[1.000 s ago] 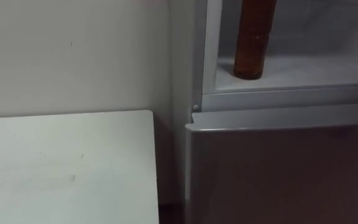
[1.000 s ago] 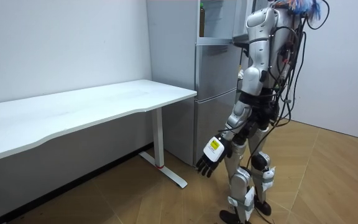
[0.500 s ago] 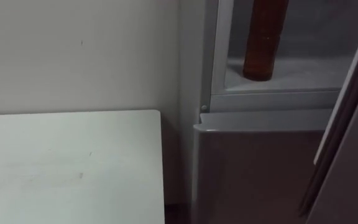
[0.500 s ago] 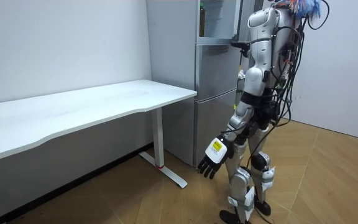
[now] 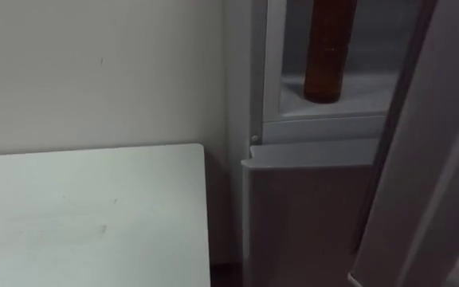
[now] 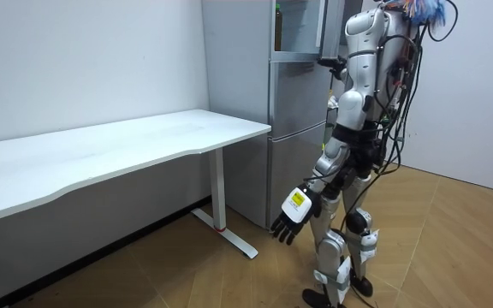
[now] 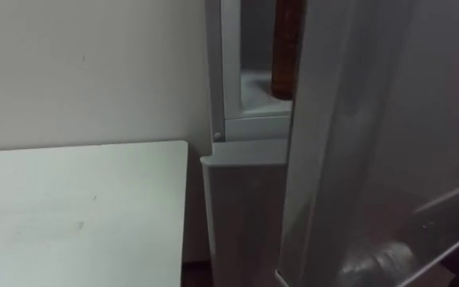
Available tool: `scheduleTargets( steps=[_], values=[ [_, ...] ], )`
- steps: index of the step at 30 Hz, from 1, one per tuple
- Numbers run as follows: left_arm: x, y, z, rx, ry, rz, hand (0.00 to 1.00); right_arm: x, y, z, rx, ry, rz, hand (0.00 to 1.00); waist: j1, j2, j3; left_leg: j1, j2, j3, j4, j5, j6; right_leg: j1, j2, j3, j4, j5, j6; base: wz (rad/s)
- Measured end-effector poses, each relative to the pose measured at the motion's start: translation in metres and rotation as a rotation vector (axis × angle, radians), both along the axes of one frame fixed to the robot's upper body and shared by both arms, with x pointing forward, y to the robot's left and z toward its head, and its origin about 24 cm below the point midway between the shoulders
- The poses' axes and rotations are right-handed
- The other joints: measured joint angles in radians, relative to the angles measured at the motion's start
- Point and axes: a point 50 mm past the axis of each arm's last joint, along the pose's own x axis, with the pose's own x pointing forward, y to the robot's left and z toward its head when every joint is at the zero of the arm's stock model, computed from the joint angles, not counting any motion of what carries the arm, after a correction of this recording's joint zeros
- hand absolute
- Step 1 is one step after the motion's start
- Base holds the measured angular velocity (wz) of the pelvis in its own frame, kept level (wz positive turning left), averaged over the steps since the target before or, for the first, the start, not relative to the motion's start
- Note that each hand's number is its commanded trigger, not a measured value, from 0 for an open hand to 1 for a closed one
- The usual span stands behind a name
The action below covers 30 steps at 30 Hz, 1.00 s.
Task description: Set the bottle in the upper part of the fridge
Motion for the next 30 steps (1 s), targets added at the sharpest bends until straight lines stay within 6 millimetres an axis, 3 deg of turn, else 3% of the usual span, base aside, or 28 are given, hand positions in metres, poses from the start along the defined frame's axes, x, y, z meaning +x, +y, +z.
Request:
scheduleTargets(
  steps=[12, 17, 22, 30],
  values=[
    [0.003, -0.004, -0.001, 0.009, 0.007, -0.074, 0.0, 0.006, 0.019, 0.0, -0.017, 0.001, 0.082, 0.0, 0.021, -0.006, -0.0015, 0.0, 0.0, 0.01, 0.0, 0.0, 0.0, -0.012, 0.0, 0.008, 0.003, 0.0, -0.001, -0.03],
    [0.008, -0.005, -0.001, 0.005, 0.002, -0.095, 0.0, 0.007, 0.033, -0.002, -0.001, 0.003, 0.142, 0.0, 0.045, -0.017, -0.0016, 0.0, 0.0, 0.008, -0.003, 0.0, 0.0, -0.012, 0.001, 0.01, 0.001, 0.001, -0.001, 0.0],
    [0.013, -0.007, -0.001, -0.003, -0.003, -0.116, 0.0, 0.008, 0.042, -0.003, 0.005, 0.001, 0.18, 0.0, 0.043, -0.026, -0.0047, -0.002, 0.001, 0.008, -0.003, 0.0, 0.0, -0.011, 0.001, 0.01, 0.002, 0.002, -0.002, 0.0],
    [0.018, -0.008, -0.002, -0.007, -0.006, -0.155, 0.0, 0.006, 0.056, 0.005, -0.007, -0.045, 0.263, 0.0, 0.04, -0.032, 0.0007, -0.004, 0.005, 0.007, -0.002, 0.0, 0.0, -0.011, 0.005, 0.01, 0.002, 0.009, -0.008, 0.0]
  ],
)
